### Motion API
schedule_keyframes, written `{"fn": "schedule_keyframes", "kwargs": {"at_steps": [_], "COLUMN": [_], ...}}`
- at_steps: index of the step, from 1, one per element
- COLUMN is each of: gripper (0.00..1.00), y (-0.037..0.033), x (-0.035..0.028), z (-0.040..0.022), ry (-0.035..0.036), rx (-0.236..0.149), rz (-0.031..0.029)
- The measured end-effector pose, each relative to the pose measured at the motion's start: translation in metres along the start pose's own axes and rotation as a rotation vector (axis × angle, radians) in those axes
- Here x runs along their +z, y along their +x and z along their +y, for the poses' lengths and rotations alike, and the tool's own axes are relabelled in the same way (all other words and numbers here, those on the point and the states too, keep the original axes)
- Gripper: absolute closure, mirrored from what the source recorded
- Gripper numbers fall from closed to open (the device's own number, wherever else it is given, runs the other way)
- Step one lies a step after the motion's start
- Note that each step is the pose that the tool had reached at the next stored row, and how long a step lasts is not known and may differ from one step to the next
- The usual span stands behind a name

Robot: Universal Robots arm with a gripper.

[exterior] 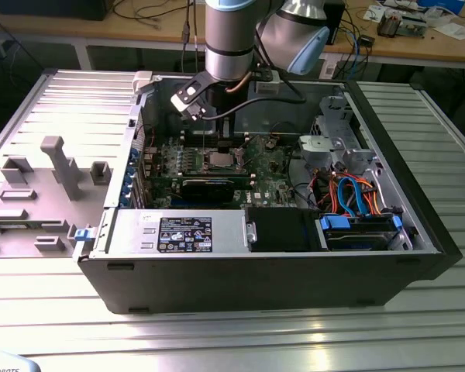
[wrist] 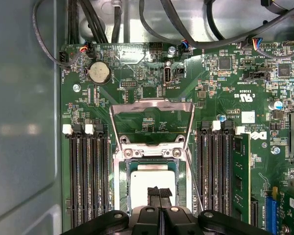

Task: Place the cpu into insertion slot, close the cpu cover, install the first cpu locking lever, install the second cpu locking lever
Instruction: 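Close the cpu cover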

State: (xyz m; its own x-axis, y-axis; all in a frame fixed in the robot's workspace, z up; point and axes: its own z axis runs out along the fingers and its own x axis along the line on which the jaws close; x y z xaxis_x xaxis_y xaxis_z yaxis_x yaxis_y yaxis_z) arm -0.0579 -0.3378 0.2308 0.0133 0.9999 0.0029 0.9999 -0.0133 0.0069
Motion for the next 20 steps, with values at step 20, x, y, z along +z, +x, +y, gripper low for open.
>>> {"fn": "schedule_keyframes", "kwargs": {"at_steps": [20], "gripper": [0.89], "y": [0.0000], "x": [-0.0160], "z": [0.0001], "ry": [0.0000], "rx": [0.000], "rz": [0.0000]}}
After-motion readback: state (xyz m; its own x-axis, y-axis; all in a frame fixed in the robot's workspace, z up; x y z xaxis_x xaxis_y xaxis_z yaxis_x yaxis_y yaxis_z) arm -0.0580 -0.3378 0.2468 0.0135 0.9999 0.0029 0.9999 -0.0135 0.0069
